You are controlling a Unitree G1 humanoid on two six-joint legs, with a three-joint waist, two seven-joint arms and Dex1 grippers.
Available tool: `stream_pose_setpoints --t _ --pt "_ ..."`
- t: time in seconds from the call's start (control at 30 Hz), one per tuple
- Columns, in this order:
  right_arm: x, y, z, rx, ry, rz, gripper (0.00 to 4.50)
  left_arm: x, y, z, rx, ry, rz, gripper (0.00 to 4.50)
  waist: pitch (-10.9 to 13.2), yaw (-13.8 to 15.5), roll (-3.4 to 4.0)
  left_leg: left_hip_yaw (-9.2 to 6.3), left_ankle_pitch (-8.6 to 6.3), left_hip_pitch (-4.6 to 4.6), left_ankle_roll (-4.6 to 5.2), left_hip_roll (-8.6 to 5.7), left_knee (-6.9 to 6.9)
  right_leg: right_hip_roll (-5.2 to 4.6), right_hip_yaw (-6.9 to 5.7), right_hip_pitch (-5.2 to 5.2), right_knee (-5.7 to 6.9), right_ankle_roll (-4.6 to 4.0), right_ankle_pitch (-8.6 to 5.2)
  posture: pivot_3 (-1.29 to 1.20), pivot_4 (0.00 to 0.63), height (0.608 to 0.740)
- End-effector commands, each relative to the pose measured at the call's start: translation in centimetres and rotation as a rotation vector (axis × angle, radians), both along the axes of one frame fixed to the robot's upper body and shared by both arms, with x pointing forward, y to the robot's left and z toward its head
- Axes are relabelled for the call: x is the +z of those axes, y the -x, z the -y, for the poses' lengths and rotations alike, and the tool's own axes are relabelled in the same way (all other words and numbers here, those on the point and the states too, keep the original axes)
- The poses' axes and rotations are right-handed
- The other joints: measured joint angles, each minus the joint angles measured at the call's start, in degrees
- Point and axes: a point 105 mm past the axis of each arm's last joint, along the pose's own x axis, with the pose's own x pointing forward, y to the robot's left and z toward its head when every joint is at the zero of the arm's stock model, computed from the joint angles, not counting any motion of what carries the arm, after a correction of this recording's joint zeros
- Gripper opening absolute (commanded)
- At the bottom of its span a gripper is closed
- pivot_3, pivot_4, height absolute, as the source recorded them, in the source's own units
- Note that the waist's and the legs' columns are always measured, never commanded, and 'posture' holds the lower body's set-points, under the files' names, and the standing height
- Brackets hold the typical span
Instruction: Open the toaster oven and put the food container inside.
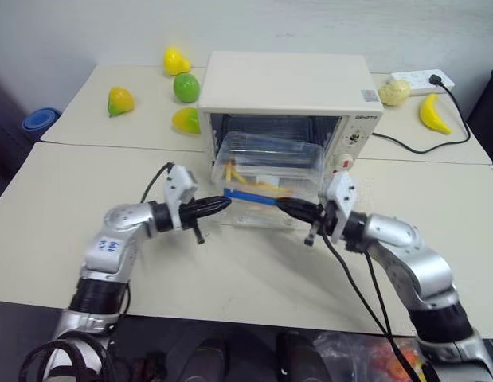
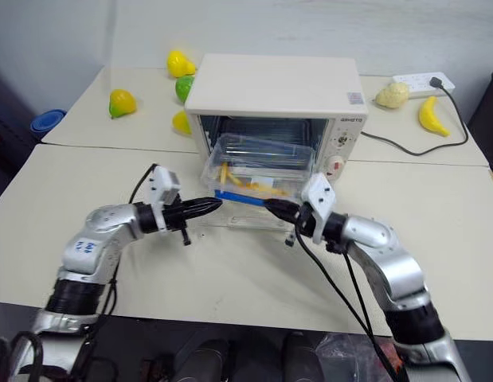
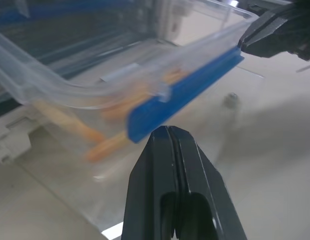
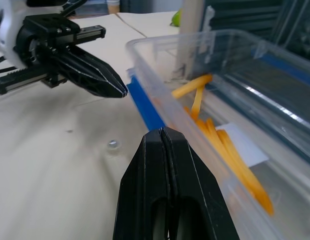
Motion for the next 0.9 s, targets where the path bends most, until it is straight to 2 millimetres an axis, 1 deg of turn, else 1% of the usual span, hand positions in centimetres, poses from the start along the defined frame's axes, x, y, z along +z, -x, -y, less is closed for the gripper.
stream_pose_setpoints --t 0.03,0.1,0.2,0.27,0.33,0.37,0.4,0.43,0.5,0.57,0.6,0.67,0.73,0.8,0.83,0.87,0.9 --pt "0.2 -2.0 0.2 -0.063 0.010 0.061 0.03 1.4 -2.4 0.0 0.138 0.029 0.081 0.00 0.00 0.00 -0.01 0.00 0.00 0.00 0.00 0.00 0.03 0.00 -0.01 0.00 0.03 0.00 0.00 0.00 0.150 0.740" --pt "0.2 -3.1 0.2 -0.105 0.018 0.088 0.03 1.7 -3.0 0.5 0.163 0.040 0.102 0.00 0.00 -0.05 0.00 0.01 0.01 0.00 -0.01 -0.03 0.08 -0.01 0.00 -0.02 0.10 0.01 0.00 0.00 0.150 0.740" --pt "0.8 -4.8 0.3 -0.193 -0.002 0.130 0.03 2.2 -4.5 0.4 0.245 0.070 0.134 0.00 0.00 -0.46 0.00 0.04 0.01 -0.01 -0.02 -0.03 0.07 -0.02 0.00 -0.07 0.21 0.00 0.00 0.00 0.150 0.740" --pt "1.1 -5.3 0.3 -0.221 -0.014 0.143 0.03 2.6 -5.2 0.2 0.286 0.102 0.141 0.00 0.00 -0.93 -0.01 0.04 0.02 -0.01 -0.04 -0.02 0.07 -0.02 0.00 -0.10 0.29 0.00 0.00 0.00 0.150 0.740" --pt "1.2 -5.2 0.1 -0.223 -0.034 0.147 0.03 2.8 -5.4 0.2 0.291 0.098 0.161 0.00 0.00 -1.18 0.00 0.04 0.03 -0.02 -0.05 -0.02 0.06 -0.02 -0.01 -0.10 0.31 0.01 0.00 0.00 0.150 0.740" --pt "1.2 -5.1 0.0 -0.216 -0.043 0.145 0.03 2.8 -5.3 0.3 0.278 0.097 0.165 0.00 -0.01 -1.36 0.00 0.04 0.03 -0.03 -0.05 -0.02 0.05 -0.01 -0.01 -0.12 0.32 0.00 0.00 0.00 0.150 0.740" --pt "1.3 -4.8 0.3 -0.217 -0.057 0.139 0.03 2.8 -4.5 0.4 0.215 0.101 0.157 0.00 0.00 -1.42 0.00 0.06 0.03 -0.03 -0.05 -0.01 0.03 -0.01 0.00 -0.12 0.35 0.00 0.00 0.00 0.150 0.740" --pt "1.4 -4.4 0.6 -0.212 -0.075 0.125 0.03 2.5 -3.7 0.3 0.157 0.069 0.152 0.00 -0.01 -1.48 0.00 0.07 0.03 -0.02 -0.05 -0.01 0.02 -0.01 0.00 -0.12 0.37 0.00 0.00 0.00 0.150 0.740" --pt "2.0 -2.8 1.1 -0.148 -0.131 0.093 0.03 2.6 -2.3 -0.8 0.089 0.051 0.133 0.00 -0.01 -1.77 0.00 0.07 0.03 -0.03 -0.05 0.02 -0.06 -0.02 -0.01 -0.15 0.35 0.00 0.00 0.00 0.150 0.740" --pt "2.4 -0.9 1.7 -0.068 -0.146 0.069 0.00 2.7 -1.0 -2.1 0.043 0.029 0.117 0.38 -0.01 -1.89 0.00 0.05 0.02 -0.04 -0.05 0.02 -0.09 -0.03 -0.01 -0.15 0.33 0.00 0.00 0.00 0.150 0.740" --pt "2.3 0.1 2.3 -0.039 -0.125 0.059 0.00 2.7 0.0 -2.9 0.007 0.012 0.113 0.58 -0.01 -1.97 0.00 0.02 0.02 -0.06 -0.04 0.02 -0.09 -0.06 -0.02 -0.15 0.31 0.00 0.00 0.00 0.150 0.740" --pt "1.7 1.1 4.5 -0.031 -0.070 0.034 0.00 2.8 2.0 -5.1 -0.054 -0.013 0.118 1.14 -0.01 -2.03 0.01 0.03 0.00 -0.07 -0.02 0.00 -0.07 -0.08 -0.01 -0.14 0.28 0.00 0.00 0.00 0.150 0.740" --pt "0.7 1.2 7.0 -0.074 -0.003 0.002 0.00 2.7 3.8 -6.8 -0.108 -0.049 0.131 1.76 0.00 -2.07 0.02 0.03 -0.01 -0.03 0.01 0.01 -0.08 -0.09 -0.01 -0.07 0.15 0.00 0.00 0.00 0.150 0.740" --pt "-1.2 1.0 9.1 -0.104 0.110 -0.030 0.00 2.5 5.2 -8.4 -0.153 -0.063 0.117 2.31 0.00 -1.97 0.02 0.05 -0.01 0.01 0.02 0.01 -0.07 -0.09 -0.01 -0.02 -0.01 -0.01 0.00 0.00 0.150 0.740" --pt "-2.3 0.8 10.0 -0.112 0.160 -0.049 0.00 2.4 5.9 -9.1 -0.172 -0.060 0.098 2.59 0.00 -1.91 0.02 0.06 -0.02 0.09 0.02 0.02 -0.07 -0.09 -0.01 0.06 -0.02 -0.01 0.00 0.00 0.150 0.740" --pt "-3.5 0.6 10.8 -0.118 0.193 -0.079 0.00 2.0 6.5 -10.0 -0.184 -0.067 0.057 2.96 0.00 -1.86 0.02 0.07 -0.02 0.13 0.03 0.03 -0.06 -0.08 -0.01 0.10 -0.03 -0.01 -0.01 0.00 0.150 0.740" --pt "-4.2 0.4 11.2 -0.120 0.208 -0.098 0.00 1.8 6.9 -10.4 -0.190 -0.071 0.029 3.20 0.00 -1.82 0.02 0.08 -0.02 0.13 0.04 0.02 -0.06 -0.08 -0.01 0.10 -0.03 -0.01 -0.01 0.00 0.150 0.740"
